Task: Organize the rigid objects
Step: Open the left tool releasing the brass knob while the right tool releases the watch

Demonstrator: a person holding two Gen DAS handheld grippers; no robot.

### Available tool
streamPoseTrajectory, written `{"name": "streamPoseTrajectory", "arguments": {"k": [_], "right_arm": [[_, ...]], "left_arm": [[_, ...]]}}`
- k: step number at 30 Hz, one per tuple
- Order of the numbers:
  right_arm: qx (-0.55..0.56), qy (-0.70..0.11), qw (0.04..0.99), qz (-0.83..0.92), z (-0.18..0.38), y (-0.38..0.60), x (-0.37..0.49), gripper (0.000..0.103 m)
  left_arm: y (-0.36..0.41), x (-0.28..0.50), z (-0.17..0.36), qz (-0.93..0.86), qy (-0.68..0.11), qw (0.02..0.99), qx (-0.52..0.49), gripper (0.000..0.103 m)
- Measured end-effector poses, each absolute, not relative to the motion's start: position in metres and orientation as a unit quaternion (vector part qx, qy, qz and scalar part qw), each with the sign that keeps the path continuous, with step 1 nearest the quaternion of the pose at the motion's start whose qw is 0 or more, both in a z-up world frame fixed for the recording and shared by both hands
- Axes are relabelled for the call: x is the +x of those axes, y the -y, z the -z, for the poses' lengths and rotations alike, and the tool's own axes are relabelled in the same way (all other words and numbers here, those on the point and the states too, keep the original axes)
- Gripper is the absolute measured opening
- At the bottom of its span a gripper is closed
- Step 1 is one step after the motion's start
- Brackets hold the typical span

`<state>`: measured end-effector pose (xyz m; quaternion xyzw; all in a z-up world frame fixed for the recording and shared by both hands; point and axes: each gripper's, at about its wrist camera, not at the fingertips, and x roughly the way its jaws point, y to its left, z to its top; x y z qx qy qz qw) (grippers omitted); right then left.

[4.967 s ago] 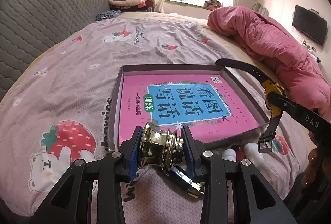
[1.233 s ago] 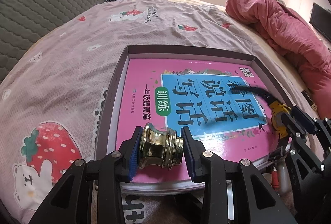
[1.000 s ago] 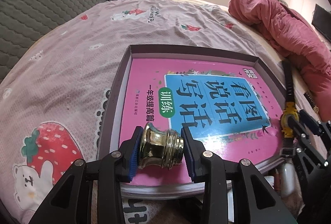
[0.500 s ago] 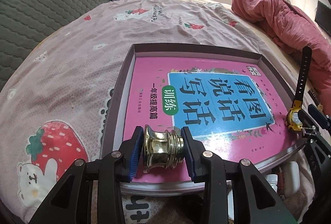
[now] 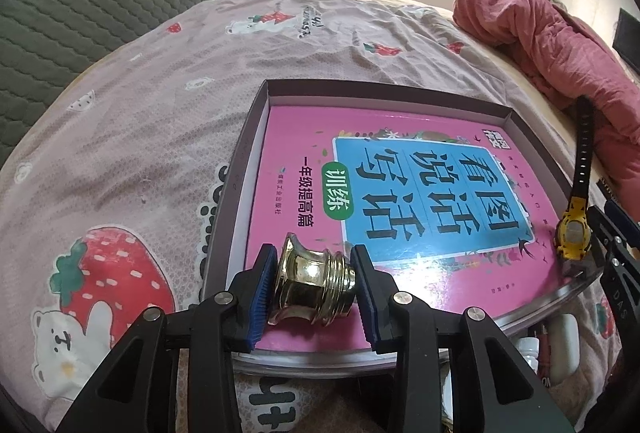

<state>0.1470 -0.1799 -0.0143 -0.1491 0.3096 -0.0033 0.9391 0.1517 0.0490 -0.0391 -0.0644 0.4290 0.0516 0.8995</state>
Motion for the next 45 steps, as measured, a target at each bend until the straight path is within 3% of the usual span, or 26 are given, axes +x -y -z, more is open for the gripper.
{"name": "streamPoseTrajectory", "arguments": {"k": [3, 5, 16, 26, 42, 43, 45], "right_arm": [[-0.141, -0.301, 0.943, 0.005, 0.011, 0.182, 0.147, 0.029], [-0.146, -0.295, 0.944, 0.007, 0.01, 0.181, 0.146, 0.034], [-0.133, -0.283, 0.95, -0.009, 0.006, 0.18, 0.141, 0.035], [-0.101, -0.287, 0.952, -0.033, 0.001, 0.186, 0.142, 0.043], [-0.084, -0.279, 0.955, -0.059, -0.011, 0.191, 0.133, 0.044], [-0.084, -0.278, 0.955, -0.061, -0.012, 0.192, 0.131, 0.044], [-0.075, -0.28, 0.954, -0.07, -0.015, 0.195, 0.129, 0.049]], "left_arm": [[-0.049, 0.152, 0.039, -0.054, -0.428, 0.9, -0.064, 0.044], [-0.05, 0.154, 0.039, -0.055, -0.427, 0.9, -0.065, 0.044], [-0.047, 0.153, 0.041, -0.057, -0.425, 0.902, -0.055, 0.044], [-0.046, 0.152, 0.037, -0.052, -0.427, 0.901, -0.059, 0.046], [-0.05, 0.129, 0.004, -0.057, -0.402, 0.913, -0.05, 0.046], [-0.051, 0.127, 0.001, -0.058, -0.4, 0.913, -0.051, 0.047], [-0.052, 0.125, -0.003, -0.058, -0.396, 0.915, -0.055, 0.062]]}}
